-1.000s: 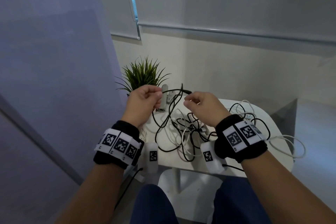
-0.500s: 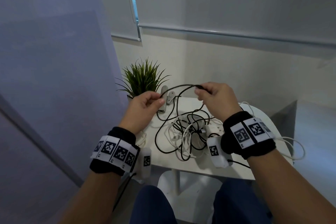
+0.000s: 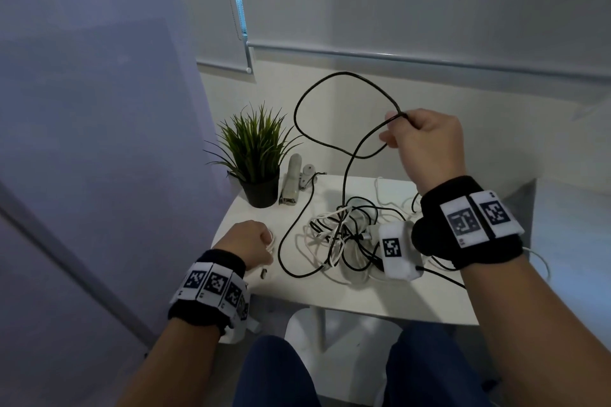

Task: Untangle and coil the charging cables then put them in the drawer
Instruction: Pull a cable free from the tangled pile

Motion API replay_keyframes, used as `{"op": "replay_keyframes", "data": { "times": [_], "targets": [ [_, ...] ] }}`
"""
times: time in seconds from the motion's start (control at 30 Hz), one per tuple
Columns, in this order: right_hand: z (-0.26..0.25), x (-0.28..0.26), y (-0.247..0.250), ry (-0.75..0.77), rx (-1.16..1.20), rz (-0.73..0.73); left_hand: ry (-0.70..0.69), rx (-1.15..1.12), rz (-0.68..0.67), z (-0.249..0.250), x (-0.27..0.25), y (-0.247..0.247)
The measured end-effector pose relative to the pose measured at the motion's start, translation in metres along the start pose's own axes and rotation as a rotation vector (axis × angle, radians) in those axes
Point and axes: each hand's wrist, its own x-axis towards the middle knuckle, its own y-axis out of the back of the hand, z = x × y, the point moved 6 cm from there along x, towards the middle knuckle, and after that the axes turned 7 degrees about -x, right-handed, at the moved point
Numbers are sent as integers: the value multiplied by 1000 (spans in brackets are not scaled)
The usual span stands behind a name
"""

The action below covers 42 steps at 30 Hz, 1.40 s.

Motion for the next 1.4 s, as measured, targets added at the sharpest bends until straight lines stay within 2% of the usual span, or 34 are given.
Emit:
{"op": "replay_keyframes", "data": {
  "times": [0.13, 0.23, 0.33, 0.4, 0.53, 0.63, 0.8, 0.9, 1.0, 1.23, 1.3, 1.4],
  "targets": [
    [-10, 2, 2, 70, 37, -11, -20, -50, 21, 4, 0, 5],
    [-15, 4, 1, 95, 28, -27, -146, -211, 72, 29, -9, 19],
    [-17, 5, 0, 99, 11, -23, -330, -411, -75, 69, -24, 20],
    [-19, 5, 1, 94, -9, -16, -379, -431, -123, 87, -29, 13],
    [-19, 6, 12, 46, -57, -6, -398, -365, -3, 97, -26, 3],
    [-16, 5, 18, -1, -110, -63, -386, -434, 70, 98, -24, 5],
    [-7, 0, 16, -73, -107, -150, -410, -762, -174, 106, -29, -3],
    [-3, 0, 17, -81, -112, -154, -429, -895, -209, 112, -31, -2],
    [4, 1, 18, -93, -116, -175, -431, -992, -93, 115, -29, 7],
    [21, -10, 6, -52, -242, -362, -532, -1062, 397, 120, -31, 63],
    [23, -14, -1, -18, -297, -406, -592, -1069, 460, 128, -34, 81],
    [23, -21, -15, -1, -277, -483, -678, -1100, 471, 144, -37, 98]
  ]
}}
